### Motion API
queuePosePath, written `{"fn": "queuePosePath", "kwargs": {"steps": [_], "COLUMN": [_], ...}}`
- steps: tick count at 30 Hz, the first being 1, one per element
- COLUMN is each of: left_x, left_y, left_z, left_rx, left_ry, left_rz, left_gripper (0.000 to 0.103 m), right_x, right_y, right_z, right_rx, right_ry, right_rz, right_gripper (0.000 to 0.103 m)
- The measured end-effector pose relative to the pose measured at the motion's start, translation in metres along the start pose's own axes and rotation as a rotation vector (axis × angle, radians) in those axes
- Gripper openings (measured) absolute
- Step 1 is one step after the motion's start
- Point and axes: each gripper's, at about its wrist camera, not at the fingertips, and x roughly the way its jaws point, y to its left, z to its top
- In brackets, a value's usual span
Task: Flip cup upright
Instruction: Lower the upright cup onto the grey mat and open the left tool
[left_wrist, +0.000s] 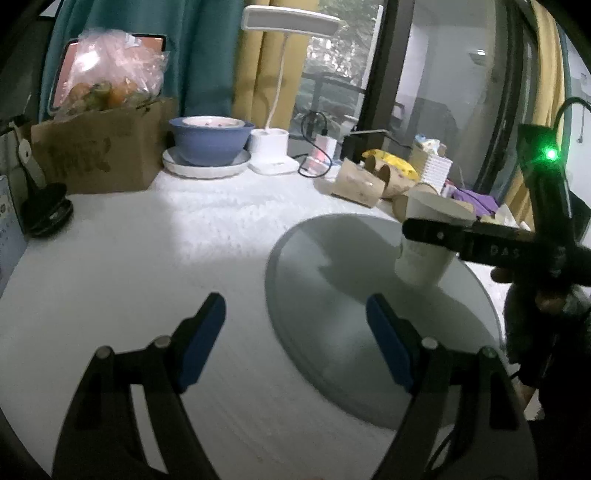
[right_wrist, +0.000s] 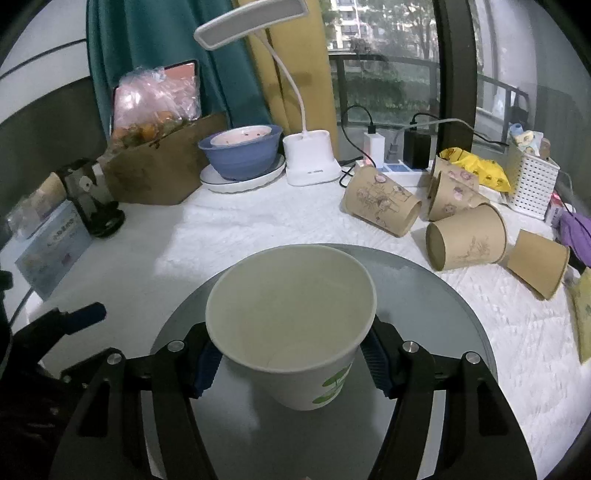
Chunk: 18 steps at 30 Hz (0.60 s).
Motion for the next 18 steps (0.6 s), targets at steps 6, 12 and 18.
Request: {"fn": "queuePosePath", "kwargs": {"steps": [6, 12, 18], "left_x": [0.013, 0.019, 0.022], "left_y": [0.008, 0.008, 0.009], "left_z": [0.005, 0.005, 0.005], "left_rx": [-0.028, -0.032, -0.040], "left_ry": [0.021, 0.037, 0.054], "left_rz": [-0.012, -0.025, -0.037], "left_gripper": [0.080, 0.080, 0.080], "right_x": [0.016, 0.019, 0.018], "right_y": [-0.008, -0.013, -0.011], "right_z": [0.005, -0.001, -0.006], "right_rx": [0.000, 0.007, 0.003], "right_ry": [0.026, 0.048, 0.045], "right_rz": [-0.023, -0.035, -0.038], "right_gripper": [0.069, 0.069, 0.069]}}
